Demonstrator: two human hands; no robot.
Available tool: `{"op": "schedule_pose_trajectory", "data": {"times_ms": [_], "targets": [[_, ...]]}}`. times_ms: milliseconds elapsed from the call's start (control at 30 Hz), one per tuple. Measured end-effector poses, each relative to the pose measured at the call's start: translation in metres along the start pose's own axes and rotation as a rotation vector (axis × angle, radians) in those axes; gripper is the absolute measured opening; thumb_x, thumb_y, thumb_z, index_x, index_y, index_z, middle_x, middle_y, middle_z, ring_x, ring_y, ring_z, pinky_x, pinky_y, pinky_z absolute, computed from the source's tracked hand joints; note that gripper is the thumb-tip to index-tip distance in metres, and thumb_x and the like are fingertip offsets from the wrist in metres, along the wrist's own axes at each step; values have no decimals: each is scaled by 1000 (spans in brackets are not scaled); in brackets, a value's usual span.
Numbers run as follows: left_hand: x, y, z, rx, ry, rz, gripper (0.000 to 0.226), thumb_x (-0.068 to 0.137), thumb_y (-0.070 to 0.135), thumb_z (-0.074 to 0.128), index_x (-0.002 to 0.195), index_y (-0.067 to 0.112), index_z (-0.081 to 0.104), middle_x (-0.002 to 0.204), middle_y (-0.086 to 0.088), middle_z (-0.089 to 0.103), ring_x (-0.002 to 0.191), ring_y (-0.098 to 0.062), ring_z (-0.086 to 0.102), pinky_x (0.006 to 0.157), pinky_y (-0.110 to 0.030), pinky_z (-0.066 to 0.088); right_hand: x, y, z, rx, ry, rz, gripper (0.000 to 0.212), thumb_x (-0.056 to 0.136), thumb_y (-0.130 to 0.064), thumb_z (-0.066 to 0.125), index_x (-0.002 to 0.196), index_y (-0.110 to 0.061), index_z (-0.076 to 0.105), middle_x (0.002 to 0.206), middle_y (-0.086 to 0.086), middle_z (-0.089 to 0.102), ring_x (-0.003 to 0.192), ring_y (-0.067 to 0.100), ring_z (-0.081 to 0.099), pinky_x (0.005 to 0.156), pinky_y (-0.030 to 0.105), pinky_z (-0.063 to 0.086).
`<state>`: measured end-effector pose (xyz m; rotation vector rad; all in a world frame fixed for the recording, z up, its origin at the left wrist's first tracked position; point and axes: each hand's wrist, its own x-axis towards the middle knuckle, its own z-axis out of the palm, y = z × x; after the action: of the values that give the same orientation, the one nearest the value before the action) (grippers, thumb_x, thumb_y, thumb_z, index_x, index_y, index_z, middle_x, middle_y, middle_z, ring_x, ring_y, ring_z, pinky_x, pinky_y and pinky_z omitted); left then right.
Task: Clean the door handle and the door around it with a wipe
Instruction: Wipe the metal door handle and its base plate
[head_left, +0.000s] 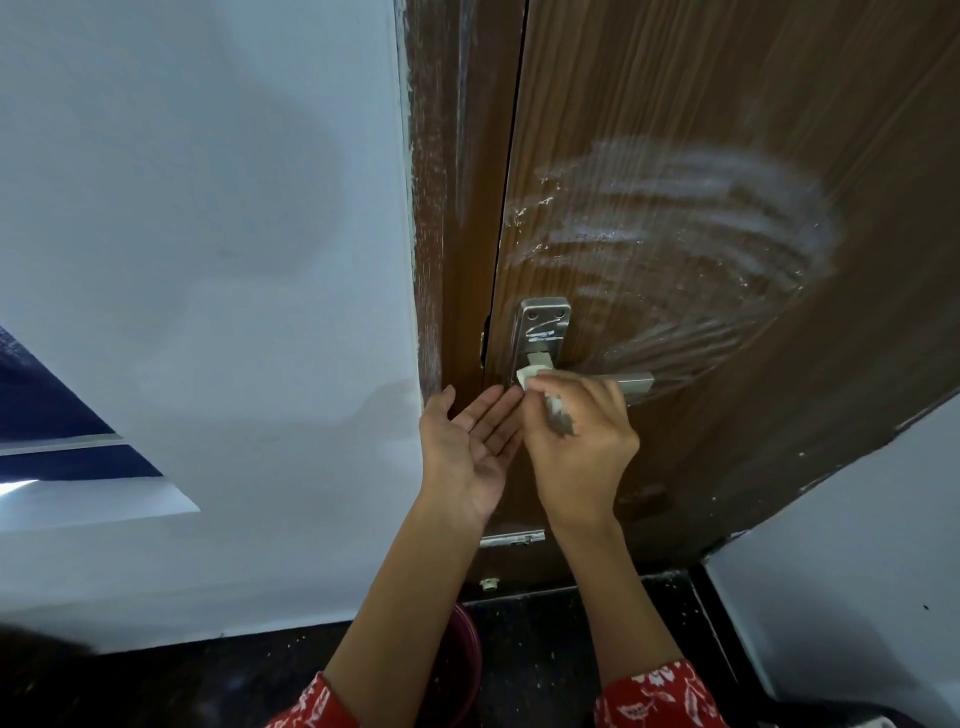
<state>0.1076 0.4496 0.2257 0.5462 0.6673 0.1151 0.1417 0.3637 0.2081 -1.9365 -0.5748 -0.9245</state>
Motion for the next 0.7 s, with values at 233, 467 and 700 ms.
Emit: {"op": "schedule_pose_trajectory", "data": {"times_ms": [233, 467, 700], "targets": [[1, -1, 0, 15, 1, -12, 52, 97, 42, 35, 119, 1, 60, 100, -15, 71, 94, -25, 65, 82, -33, 49, 0, 12, 8, -69, -49, -109, 13, 81, -4, 71, 94, -2, 72, 95, 8, 71, 92, 17, 59, 82, 20, 47], [1, -1, -3, -6, -31, 0, 52, 99, 40, 31, 120, 2, 60, 111, -15, 69, 105, -26, 65, 100, -36, 43, -11, 35, -6, 7, 227, 170, 13, 85, -1, 64, 98, 1, 67, 96, 11, 67, 90, 17, 60, 80, 9, 44], [-5, -2, 3, 44, -39, -2, 52, 97, 40, 34, 117, 1, 62, 103, -15, 71, 98, -25, 65, 89, -33, 49, -20, 7, 13, 42, 59, 27, 13, 82, 2, 66, 94, 0, 70, 95, 11, 65, 90, 21, 59, 79, 22, 50]]}}
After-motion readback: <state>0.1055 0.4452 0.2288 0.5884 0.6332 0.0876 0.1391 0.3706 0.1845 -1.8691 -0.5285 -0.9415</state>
